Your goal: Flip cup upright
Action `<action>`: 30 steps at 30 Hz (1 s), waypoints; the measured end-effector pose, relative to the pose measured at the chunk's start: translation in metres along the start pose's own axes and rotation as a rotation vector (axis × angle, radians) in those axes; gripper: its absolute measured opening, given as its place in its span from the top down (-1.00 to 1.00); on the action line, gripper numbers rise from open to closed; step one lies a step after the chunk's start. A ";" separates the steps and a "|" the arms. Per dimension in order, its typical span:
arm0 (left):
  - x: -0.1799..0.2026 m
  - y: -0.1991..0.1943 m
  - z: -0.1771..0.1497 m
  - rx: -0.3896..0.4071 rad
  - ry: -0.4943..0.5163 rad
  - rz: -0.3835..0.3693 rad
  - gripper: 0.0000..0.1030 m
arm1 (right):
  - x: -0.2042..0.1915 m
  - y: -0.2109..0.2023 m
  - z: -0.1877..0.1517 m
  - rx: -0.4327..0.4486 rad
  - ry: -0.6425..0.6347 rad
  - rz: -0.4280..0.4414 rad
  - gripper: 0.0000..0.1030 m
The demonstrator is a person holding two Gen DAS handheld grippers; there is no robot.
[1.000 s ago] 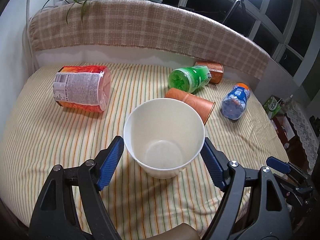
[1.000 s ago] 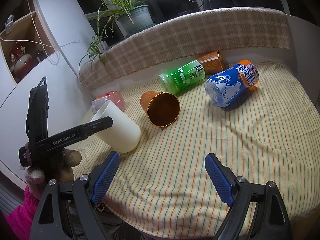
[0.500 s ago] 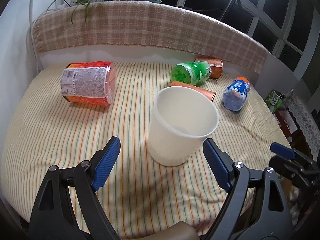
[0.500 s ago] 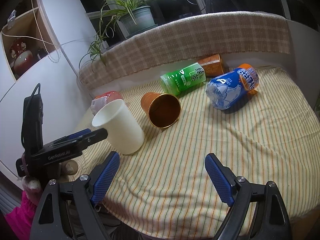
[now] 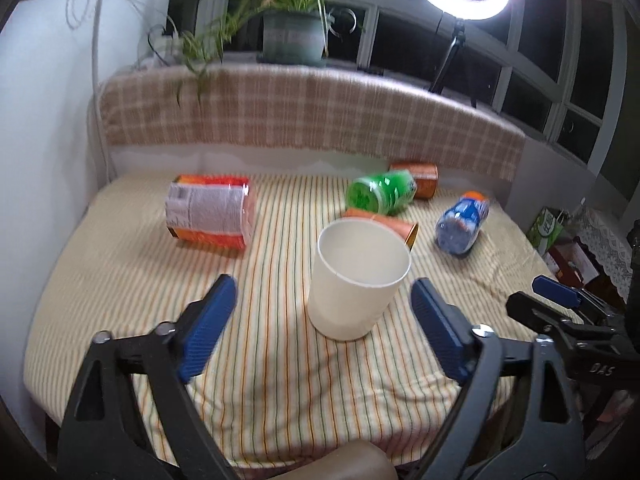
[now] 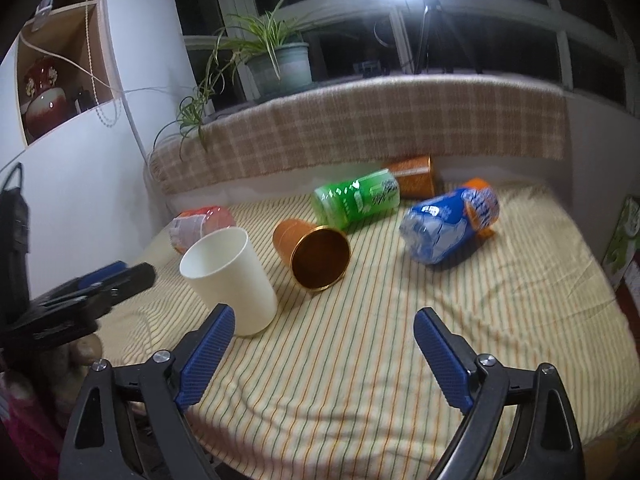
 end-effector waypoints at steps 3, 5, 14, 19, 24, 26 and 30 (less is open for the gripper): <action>0.003 -0.012 0.005 0.051 0.011 0.024 -0.95 | -0.004 -0.004 0.001 0.034 -0.020 -0.025 -0.87; 0.006 -0.018 0.007 0.067 0.025 0.033 -0.95 | -0.006 -0.006 0.003 0.059 -0.028 -0.036 -1.00; 0.010 -0.025 0.007 0.073 0.041 0.049 -0.95 | -0.009 -0.011 0.004 0.098 -0.048 -0.070 -0.99; 0.010 -0.027 0.007 0.077 0.042 0.063 -0.95 | -0.009 -0.012 0.004 0.102 -0.052 -0.073 -1.00; 0.011 -0.028 0.008 0.078 0.050 0.073 -0.95 | -0.010 -0.012 0.003 0.102 -0.052 -0.072 -1.00; 0.011 -0.029 0.008 0.078 0.051 0.076 -0.95 | -0.010 -0.012 0.003 0.103 -0.054 -0.072 -1.00; 0.011 -0.029 0.008 0.076 0.052 0.082 -0.95 | -0.011 -0.011 0.002 0.104 -0.058 -0.074 -1.00</action>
Point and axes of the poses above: each gripper's, at about its wrist camera, not at the fingertips, and y roughly the way its jaws point, x to its right, z to its top, the point moved 5 cm from there along y, roughly the way its jaws point, and after that the axes turned 9 degrees about y, right-handed, at the moved point
